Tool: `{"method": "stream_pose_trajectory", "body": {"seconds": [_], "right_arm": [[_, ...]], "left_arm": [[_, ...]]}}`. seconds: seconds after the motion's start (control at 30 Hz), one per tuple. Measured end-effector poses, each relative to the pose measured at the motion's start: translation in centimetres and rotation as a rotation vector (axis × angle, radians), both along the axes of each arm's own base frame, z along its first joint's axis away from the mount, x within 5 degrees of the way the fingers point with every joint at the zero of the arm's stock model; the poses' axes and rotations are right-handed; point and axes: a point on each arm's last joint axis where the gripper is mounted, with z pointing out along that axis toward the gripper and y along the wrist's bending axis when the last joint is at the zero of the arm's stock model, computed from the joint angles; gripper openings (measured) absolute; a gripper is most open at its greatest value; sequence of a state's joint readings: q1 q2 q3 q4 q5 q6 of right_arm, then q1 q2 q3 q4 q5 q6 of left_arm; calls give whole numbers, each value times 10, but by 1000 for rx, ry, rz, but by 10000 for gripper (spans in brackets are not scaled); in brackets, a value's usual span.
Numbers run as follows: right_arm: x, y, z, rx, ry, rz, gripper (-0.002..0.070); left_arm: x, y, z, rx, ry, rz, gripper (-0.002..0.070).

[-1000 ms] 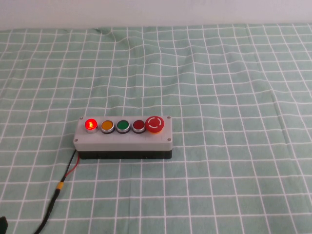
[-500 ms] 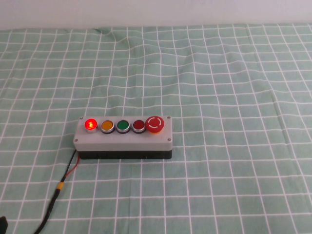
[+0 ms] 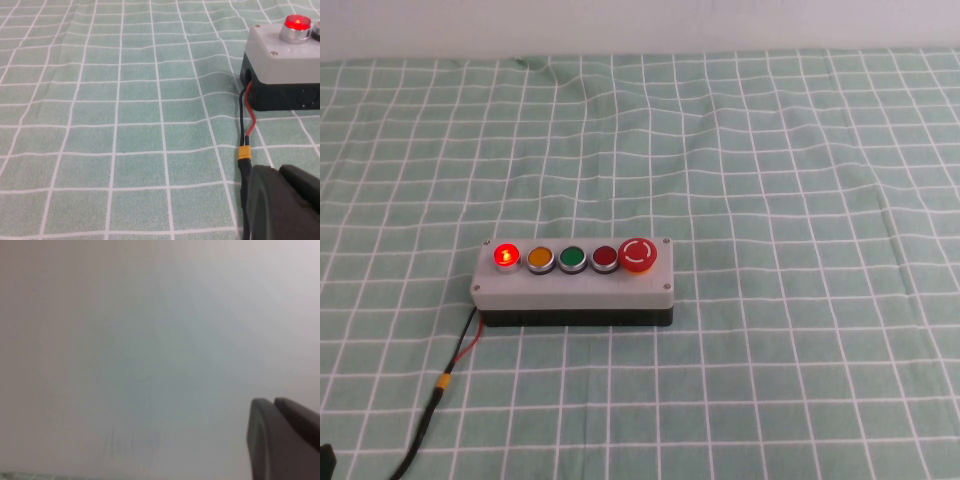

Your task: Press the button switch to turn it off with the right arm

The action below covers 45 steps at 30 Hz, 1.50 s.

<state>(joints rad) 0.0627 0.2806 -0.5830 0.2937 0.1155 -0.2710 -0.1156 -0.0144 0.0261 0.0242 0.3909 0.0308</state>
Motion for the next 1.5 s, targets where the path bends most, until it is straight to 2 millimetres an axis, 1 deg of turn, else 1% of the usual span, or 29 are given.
{"method": "stream_pose_trajectory", "body": {"seconds": [0.13,0.3,0.43,0.53,0.6,0.77,0.87,0.97,1.07,1.27,1.33,1.43,1.5], "right_arm": [[19,-1,2,17,12,-16,-16],[36,-1,0,139,49,3,-16],[51,0,-5,137,114,2,-16],[67,3,-8,84,193,3,-16],[77,5,-6,13,258,8,-16],[98,15,9,-184,310,50,-16],[112,28,19,-237,311,112,-16],[127,47,28,-261,309,202,-16],[143,77,30,-285,329,321,-16],[176,158,23,-362,382,552,-16],[189,185,19,-386,404,601,-16],[208,220,12,-397,448,659,-16],[220,243,5,-391,496,701,-16]], "left_arm": [[0,0,0,0,0,0,-3],[0,0,0,0,0,0,-3],[0,0,0,0,0,0,-3],[0,0,0,0,0,0,-3],[0,0,0,0,0,0,-3],[0,0,0,0,0,0,-3],[0,0,0,0,0,0,-3],[0,0,0,0,0,0,-3],[0,0,0,0,0,0,-3],[0,0,0,0,0,0,-3],[0,0,0,0,0,0,-3],[0,0,0,0,0,0,-3],[0,0,0,0,0,0,-3]]}}
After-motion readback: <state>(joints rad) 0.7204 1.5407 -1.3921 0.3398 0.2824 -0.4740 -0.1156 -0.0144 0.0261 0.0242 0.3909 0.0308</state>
